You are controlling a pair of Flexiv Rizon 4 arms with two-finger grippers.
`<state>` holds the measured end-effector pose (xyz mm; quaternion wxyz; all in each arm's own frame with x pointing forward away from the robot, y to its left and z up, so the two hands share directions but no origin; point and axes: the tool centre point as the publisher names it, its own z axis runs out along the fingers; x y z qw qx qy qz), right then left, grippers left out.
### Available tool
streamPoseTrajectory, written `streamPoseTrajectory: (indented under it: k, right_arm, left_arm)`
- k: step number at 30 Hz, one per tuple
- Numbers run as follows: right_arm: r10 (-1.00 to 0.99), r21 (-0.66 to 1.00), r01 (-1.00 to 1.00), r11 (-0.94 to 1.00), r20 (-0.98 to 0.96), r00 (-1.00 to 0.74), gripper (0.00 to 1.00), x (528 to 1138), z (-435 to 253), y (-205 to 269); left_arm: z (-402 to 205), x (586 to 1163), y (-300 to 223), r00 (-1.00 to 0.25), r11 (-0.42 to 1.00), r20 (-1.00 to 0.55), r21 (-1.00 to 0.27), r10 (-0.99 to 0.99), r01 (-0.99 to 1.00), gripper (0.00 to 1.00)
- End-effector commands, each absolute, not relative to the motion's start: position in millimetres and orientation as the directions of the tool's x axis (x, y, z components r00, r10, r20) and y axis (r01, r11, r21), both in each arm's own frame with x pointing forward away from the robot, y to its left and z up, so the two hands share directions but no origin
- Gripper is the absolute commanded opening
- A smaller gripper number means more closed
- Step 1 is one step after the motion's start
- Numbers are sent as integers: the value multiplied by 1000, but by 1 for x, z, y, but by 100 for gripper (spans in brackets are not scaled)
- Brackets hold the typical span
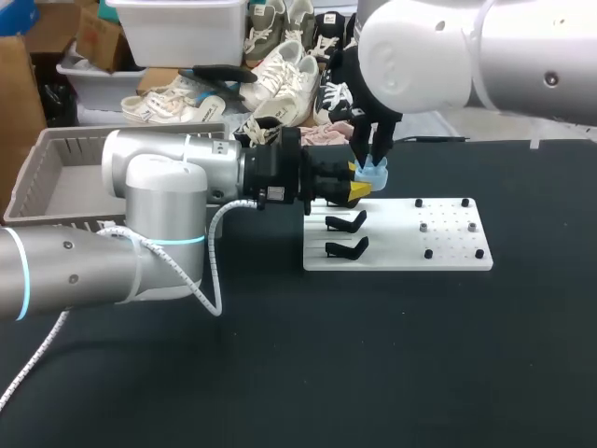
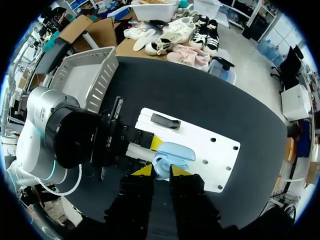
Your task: Pick up each earbud case from the left stands, insert the matching earbuds, close the lid, and place the case in the box.
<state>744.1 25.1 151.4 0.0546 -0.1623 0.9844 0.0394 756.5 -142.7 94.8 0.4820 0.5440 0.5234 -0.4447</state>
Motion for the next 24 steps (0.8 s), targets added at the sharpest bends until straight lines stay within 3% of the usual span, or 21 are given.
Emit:
streamPoseTrajectory:
  k: [1,24]
  right_arm:
    - [-315,58,-323,944,-121,-941,0,742,150,26]
    - [-302,54,-310,949,-119,-946,0,736,150,25]
  left_arm:
    - [95,756,-143,58,16,-989,60,139,998,0]
    - [95,756,-143,58,16,-989,60,139,998,0]
